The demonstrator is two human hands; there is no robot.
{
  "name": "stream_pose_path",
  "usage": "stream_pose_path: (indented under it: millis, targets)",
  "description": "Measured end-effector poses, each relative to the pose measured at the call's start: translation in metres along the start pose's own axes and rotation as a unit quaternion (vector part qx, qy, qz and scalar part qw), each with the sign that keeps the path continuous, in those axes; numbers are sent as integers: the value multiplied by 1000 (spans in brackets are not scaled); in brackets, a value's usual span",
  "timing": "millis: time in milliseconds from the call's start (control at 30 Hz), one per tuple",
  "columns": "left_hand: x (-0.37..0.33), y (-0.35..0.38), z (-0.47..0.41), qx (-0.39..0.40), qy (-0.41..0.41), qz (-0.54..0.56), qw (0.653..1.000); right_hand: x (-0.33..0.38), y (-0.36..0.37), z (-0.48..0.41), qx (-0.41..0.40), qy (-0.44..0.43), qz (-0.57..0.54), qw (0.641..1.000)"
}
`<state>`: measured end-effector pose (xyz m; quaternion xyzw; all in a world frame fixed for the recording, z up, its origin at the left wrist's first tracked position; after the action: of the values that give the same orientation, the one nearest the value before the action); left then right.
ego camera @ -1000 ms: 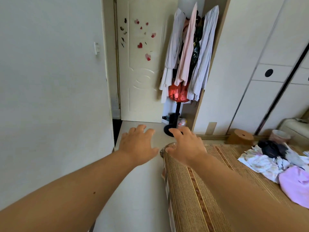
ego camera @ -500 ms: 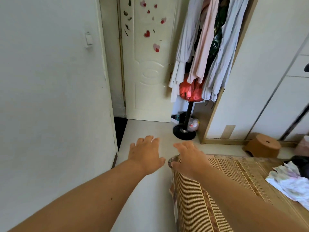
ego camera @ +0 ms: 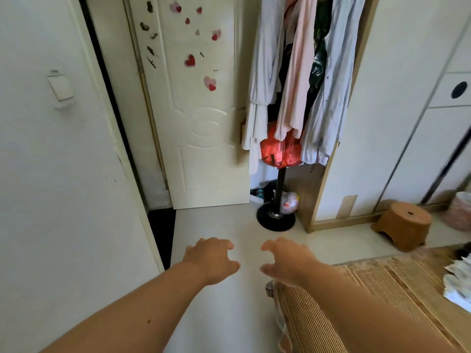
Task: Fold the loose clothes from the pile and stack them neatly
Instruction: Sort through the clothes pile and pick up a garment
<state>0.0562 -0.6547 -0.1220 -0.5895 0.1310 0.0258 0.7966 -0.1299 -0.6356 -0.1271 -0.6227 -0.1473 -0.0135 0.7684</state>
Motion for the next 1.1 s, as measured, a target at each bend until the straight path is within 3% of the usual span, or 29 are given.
stream_pose_path:
  millis: [267, 467, 733, 1000, 1100]
  targets:
    - [-30, -16, -158, 11, 36, -28, 999, -78, -19, -123, 9, 46, -18, 999]
    - [-86, -46, -291, -2, 52, -24, 998, -158, -65, -220, -6, 57, -15, 998]
    - [-158, -74, -414, -42, 131, -4, 991, -265, -116, -310, -18, 105, -33, 994]
    - [-226, -80, -548, 19, 226, -10, 974, -352, -126, -389, -29, 179, -85, 980]
    - [-258, -80, -610, 77, 275, -15, 958, -394, -134, -427, -35, 212, -85, 973]
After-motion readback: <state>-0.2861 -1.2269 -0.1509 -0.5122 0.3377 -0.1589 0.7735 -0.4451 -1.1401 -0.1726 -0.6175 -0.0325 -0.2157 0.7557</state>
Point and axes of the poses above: each hand's wrist, its own z-axis away from the middle knuckle, its own y-axis out of the palm, x = y × z, the point moved 3 cm from there along -z, towards the middle knuckle, and after that the axes turned 5 degrees about -y, right-handed, at the moved point
